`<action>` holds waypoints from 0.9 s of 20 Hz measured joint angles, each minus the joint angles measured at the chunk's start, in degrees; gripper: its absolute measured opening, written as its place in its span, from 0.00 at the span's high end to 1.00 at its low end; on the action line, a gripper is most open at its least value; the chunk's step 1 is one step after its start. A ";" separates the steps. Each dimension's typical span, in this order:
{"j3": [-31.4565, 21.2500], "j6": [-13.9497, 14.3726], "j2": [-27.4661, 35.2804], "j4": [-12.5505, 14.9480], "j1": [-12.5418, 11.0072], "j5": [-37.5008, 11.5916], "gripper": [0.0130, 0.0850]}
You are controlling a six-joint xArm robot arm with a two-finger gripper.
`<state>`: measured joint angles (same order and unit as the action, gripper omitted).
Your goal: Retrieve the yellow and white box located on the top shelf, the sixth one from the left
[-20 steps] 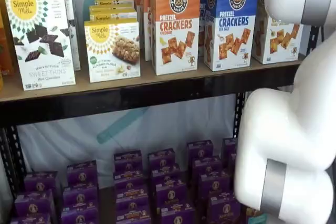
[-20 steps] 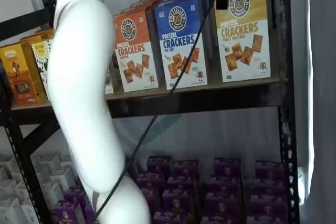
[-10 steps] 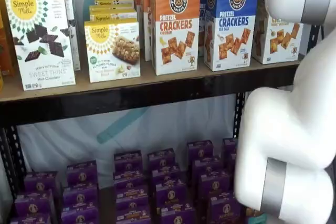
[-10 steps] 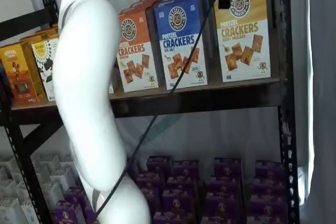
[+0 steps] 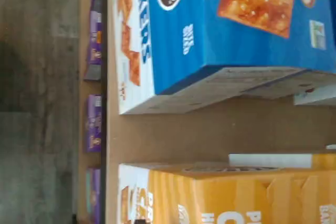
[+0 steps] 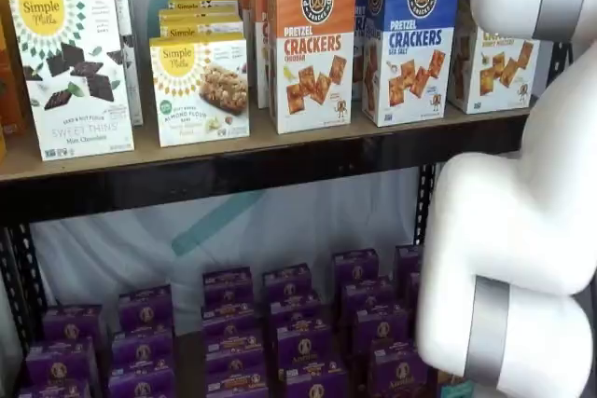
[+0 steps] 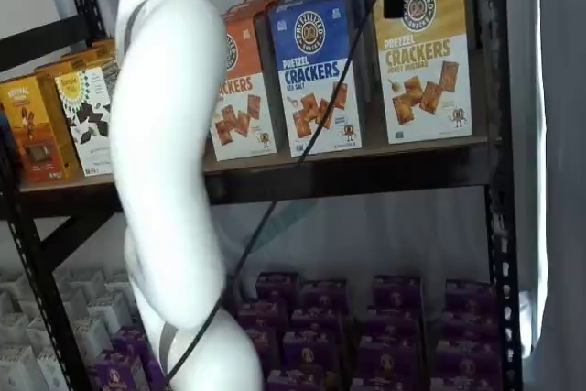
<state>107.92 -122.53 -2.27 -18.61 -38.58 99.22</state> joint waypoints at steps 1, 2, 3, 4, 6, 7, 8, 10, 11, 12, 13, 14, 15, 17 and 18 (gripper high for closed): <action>1.10 0.14 0.64 0.77 0.22 1.03 0.00; 1.57 0.19 0.88 1.35 0.41 1.43 0.00; 1.65 0.19 0.91 1.81 0.58 1.46 0.00; 1.50 0.16 0.82 2.18 0.74 1.29 0.00; 0.79 0.05 0.40 3.31 1.22 0.69 0.00; 0.36 0.03 0.17 4.14 1.59 0.44 0.00; -0.09 0.02 -0.09 4.81 1.90 0.17 0.00; -0.38 0.19 -0.22 6.13 2.53 0.29 0.00; -0.36 0.30 -0.20 6.59 2.77 0.54 0.00; -0.37 0.40 -0.18 6.97 2.97 0.73 0.00; -0.40 0.48 -0.17 7.29 3.14 0.92 0.00; -0.55 0.53 -0.22 7.48 3.25 0.95 0.00; -0.79 0.56 -0.34 7.55 3.32 0.88 0.00; -1.06 0.58 -0.48 7.42 3.30 0.80 0.00; -1.20 0.57 -0.57 7.35 3.27 0.69 0.00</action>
<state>106.71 -121.97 -2.84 -11.26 -35.31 99.91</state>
